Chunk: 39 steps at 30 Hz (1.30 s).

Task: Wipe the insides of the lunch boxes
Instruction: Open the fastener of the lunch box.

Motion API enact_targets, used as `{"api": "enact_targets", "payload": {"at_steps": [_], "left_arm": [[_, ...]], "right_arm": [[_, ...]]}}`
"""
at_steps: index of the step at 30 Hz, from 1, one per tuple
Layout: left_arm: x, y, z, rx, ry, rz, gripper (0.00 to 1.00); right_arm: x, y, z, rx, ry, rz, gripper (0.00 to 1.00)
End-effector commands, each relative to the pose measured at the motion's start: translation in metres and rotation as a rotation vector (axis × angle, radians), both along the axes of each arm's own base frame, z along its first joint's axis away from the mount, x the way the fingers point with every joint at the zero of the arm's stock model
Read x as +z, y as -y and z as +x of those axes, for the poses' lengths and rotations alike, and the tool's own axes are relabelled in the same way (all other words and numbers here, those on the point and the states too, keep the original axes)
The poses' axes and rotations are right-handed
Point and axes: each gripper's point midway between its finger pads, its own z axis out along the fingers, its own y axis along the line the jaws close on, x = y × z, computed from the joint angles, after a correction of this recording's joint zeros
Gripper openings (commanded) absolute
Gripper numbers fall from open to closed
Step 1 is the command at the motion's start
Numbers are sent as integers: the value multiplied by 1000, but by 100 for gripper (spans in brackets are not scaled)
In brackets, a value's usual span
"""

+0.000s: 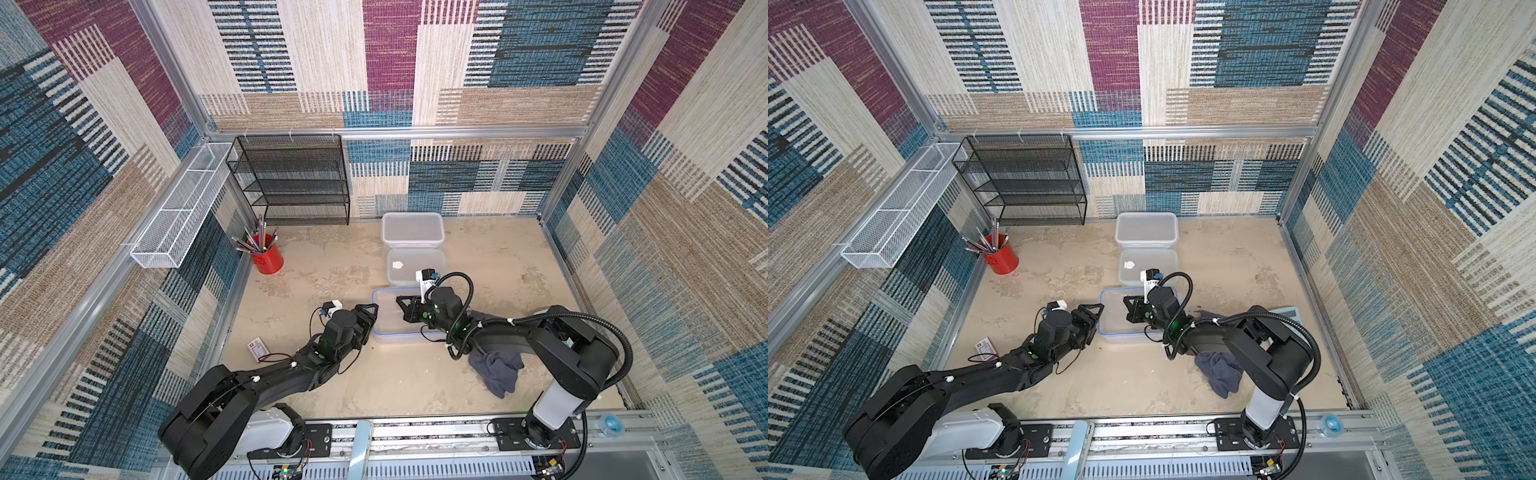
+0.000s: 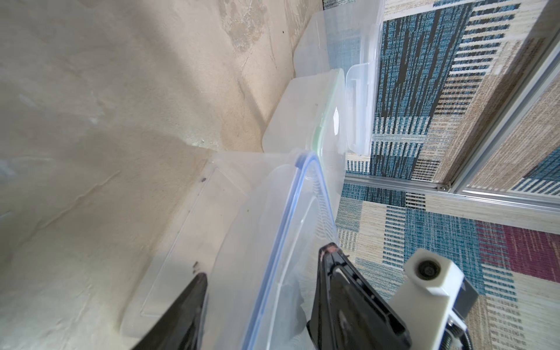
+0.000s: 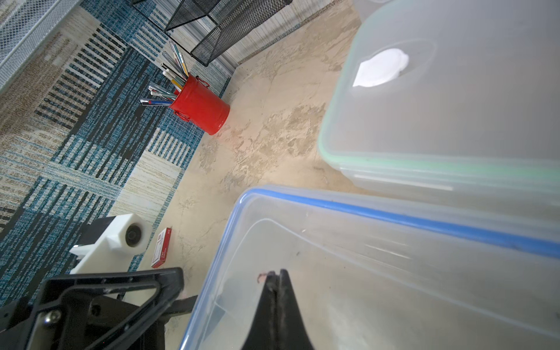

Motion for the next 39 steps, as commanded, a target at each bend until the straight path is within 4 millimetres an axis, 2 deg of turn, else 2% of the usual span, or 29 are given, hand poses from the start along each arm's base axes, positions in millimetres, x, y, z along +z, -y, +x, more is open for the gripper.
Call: {"api": "enact_targets", "payload": {"at_steps": [1, 5, 11, 19, 29, 32, 37, 39], "left_arm": [[49, 10, 16, 35, 151, -187, 65], [47, 10, 15, 56, 165, -238, 63], [56, 10, 14, 69, 198, -253, 59], [58, 9, 16, 85, 210, -246, 41], [60, 6, 18, 110, 225, -244, 32], [61, 6, 19, 109, 232, -238, 23], [55, 4, 18, 109, 223, -203, 0], [51, 5, 18, 103, 211, -173, 0]], "right_arm": [[-113, 45, -75, 13, -482, -265, 0], [-112, 43, -75, 16, -483, -251, 0], [-111, 39, -76, 29, -494, -232, 0], [-113, 39, -78, 31, -506, -232, 0], [-115, 40, -80, 29, -513, -231, 0], [-116, 41, -81, 29, -516, -232, 0], [-117, 42, -82, 23, -520, -238, 0], [-118, 43, -83, 20, -522, -243, 0]]}}
